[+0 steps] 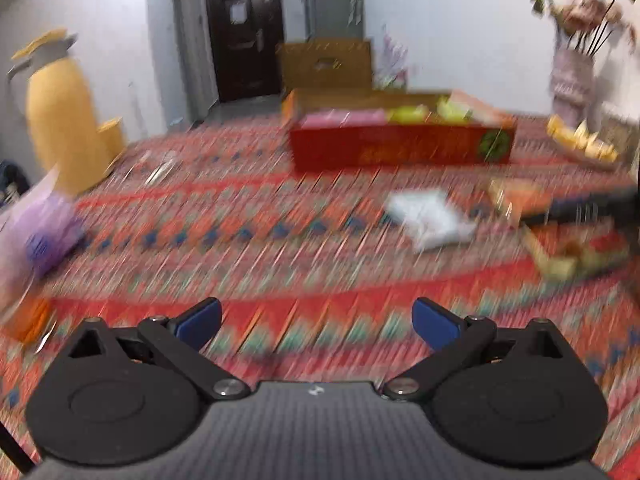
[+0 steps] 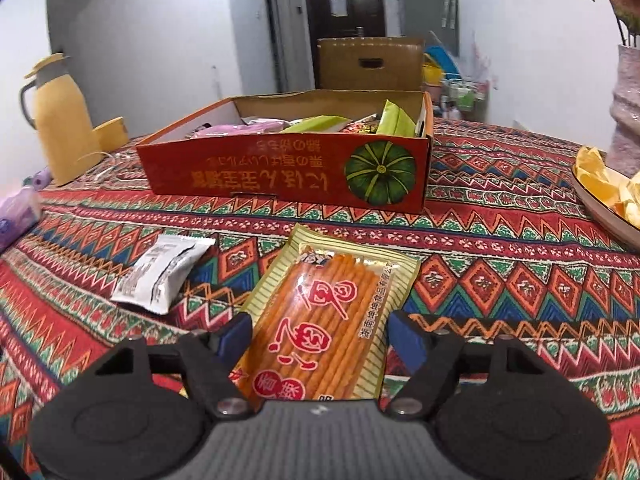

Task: Organize snacks
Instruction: 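Grasp the orange stick-snack packet with the right gripper while the left grasps a white packet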

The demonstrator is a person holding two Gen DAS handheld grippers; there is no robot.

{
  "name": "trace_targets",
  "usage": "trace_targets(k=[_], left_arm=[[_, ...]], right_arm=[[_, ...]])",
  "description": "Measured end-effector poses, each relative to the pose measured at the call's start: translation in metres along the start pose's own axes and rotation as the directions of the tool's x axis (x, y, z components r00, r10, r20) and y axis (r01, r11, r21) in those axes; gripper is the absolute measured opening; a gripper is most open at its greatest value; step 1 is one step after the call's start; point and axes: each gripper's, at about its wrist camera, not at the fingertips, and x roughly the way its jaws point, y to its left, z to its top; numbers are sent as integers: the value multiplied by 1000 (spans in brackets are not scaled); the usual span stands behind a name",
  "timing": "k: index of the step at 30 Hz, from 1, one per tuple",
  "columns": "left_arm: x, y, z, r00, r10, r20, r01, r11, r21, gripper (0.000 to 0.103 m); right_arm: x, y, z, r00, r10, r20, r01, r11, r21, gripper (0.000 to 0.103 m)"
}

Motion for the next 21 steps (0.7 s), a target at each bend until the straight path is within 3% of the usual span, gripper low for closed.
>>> trace_targets(k=[3, 6, 9, 13, 15, 18, 21], left_arm=[[33, -24, 31, 999, -28, 21, 28, 999, -37, 103], [77, -44, 46, 999, -40, -11, 39, 996, -81, 103], [107, -61, 48, 997, -66, -27, 64, 996, -60, 102], [124, -67, 51, 996, -74, -39, 71, 995, -74, 95], [127, -68, 52, 994, -99, -39, 95, 992, -83, 87], [129, -76, 49, 996, -76, -42, 75, 997, -31, 59], [122, -82, 47, 997, -68, -38, 69, 997, 25, 47]], right_arm=[[-3, -13, -3, 999, 10, 45, -13, 998, 57, 74], [-4, -19, -6, 996, 36, 81, -46, 990, 131, 87], [0, -14, -3, 996, 43, 83, -53, 990, 130, 90], [10, -1, 1, 998, -17, 60, 13, 997, 72, 93], [13, 5, 2, 998, -50, 45, 48, 998, 36, 93], [13, 11, 1, 996, -82, 31, 82, 997, 1, 93], [9, 13, -2, 996, -85, 32, 85, 996, -19, 83]])
